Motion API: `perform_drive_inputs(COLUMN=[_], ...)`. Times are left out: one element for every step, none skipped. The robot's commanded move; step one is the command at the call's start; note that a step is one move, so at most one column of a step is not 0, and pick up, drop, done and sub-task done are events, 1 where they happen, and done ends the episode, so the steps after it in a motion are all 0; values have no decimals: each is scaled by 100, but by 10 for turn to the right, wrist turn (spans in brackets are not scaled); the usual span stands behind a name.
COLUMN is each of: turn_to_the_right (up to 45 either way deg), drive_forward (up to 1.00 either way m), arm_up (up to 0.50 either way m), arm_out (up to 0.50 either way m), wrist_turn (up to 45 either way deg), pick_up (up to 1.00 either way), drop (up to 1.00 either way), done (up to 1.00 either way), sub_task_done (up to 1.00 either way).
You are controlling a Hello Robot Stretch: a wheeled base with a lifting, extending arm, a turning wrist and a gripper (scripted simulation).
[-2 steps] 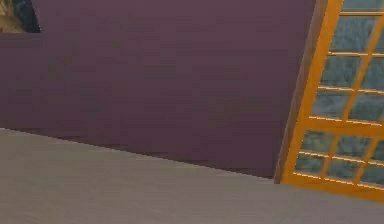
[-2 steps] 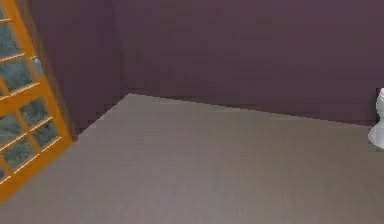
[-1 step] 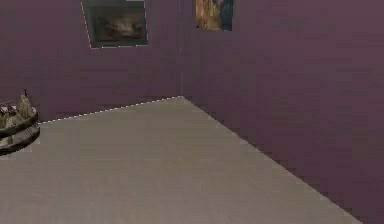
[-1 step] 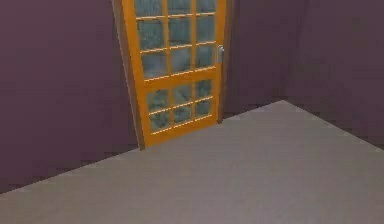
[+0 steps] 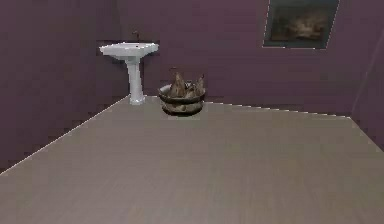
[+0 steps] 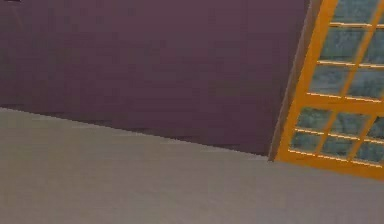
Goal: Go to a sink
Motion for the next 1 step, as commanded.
perform_drive_inputs(turn_to_the_right=[-120], drive_forward=[0], arm_up=[0], arm_out=[0], wrist_turn=[0], pick_up=[0], drop=[0], done=[0], sub_task_done=[0])
